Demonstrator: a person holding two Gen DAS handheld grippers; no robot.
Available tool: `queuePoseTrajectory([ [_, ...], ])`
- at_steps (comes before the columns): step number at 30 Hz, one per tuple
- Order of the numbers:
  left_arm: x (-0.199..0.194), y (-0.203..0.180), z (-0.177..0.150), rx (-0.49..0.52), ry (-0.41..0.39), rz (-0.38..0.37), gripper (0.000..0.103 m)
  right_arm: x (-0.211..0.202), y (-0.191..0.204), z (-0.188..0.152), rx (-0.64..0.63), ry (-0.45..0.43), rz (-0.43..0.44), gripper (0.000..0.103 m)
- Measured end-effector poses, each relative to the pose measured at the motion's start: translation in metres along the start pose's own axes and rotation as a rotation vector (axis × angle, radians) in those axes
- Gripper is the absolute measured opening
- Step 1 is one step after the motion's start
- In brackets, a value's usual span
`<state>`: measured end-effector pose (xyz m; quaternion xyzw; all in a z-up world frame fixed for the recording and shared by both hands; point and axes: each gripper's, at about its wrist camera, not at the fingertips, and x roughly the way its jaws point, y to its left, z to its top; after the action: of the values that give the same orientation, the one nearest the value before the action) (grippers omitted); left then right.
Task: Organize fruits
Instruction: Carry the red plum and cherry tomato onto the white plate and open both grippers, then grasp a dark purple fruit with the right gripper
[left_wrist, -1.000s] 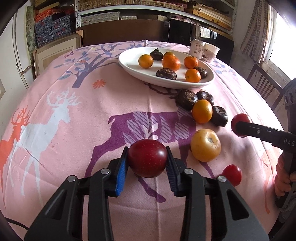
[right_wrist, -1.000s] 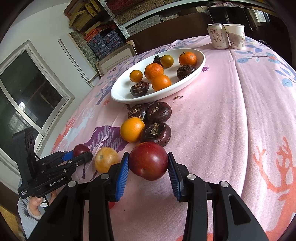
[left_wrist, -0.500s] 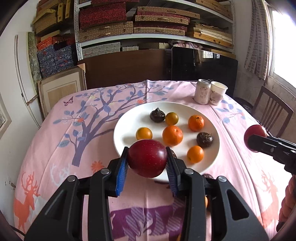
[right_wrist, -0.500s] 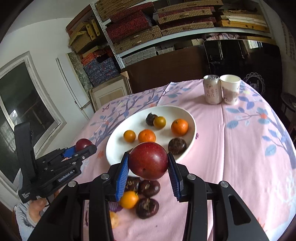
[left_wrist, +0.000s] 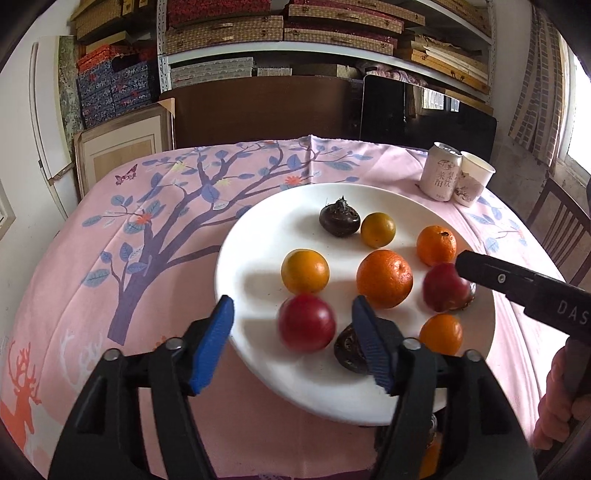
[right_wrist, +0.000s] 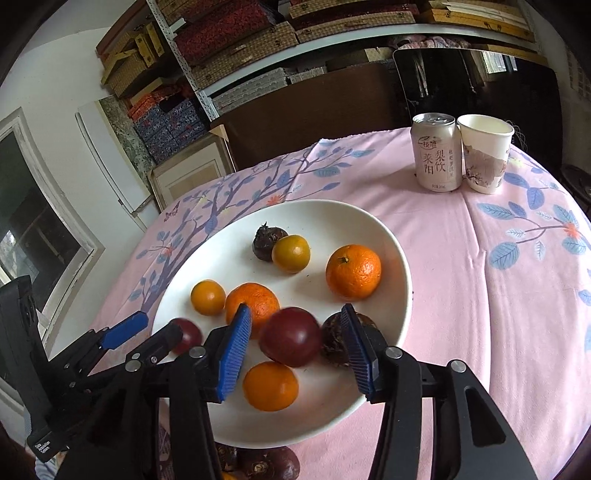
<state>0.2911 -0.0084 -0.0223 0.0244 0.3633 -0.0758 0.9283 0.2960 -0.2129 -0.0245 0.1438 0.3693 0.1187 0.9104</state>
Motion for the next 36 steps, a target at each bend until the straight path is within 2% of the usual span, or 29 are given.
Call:
queuePoseTrajectory([
  [1,-0.002,0.0,0.0,-0.002,-0.006,0.001,0.073,-0.004,0.0,0.0,-0.001,-0.013,-0.001,0.052],
  [4,-0.012,0.0,-0.003,-0.007,-0.04,0.02,0.094,-0.017,-0.001,0.0,0.014,-0.043,0.021,0.06],
  [5,-0.016,0.0,-0.005,-0.003,-0.056,0.032,0.096,-0.021,0.0,-0.002,0.015,-0.048,0.026,0.063],
  [8,-0.025,-0.003,-0.015,0.019,-0.067,0.065,0.097,-0.033,0.001,-0.015,0.003,-0.055,0.02,0.07],
  [16,-0.046,-0.017,-0.042,0.071,-0.087,0.114,0.098,-0.064,0.009,-0.063,-0.048,-0.058,0.007,0.079],
  [20,-0.061,-0.019,-0.057,0.087,-0.092,0.135,0.098,-0.082,0.009,-0.08,-0.065,-0.086,-0.003,0.085],
  [29,-0.097,-0.007,-0.082,0.016,-0.123,0.148,0.098,-0.095,0.005,-0.1,-0.057,-0.068,0.005,0.085],
  [36,-0.104,-0.002,-0.09,-0.008,-0.119,0.148,0.098,-0.091,0.008,-0.105,-0.069,-0.035,-0.007,0.086],
])
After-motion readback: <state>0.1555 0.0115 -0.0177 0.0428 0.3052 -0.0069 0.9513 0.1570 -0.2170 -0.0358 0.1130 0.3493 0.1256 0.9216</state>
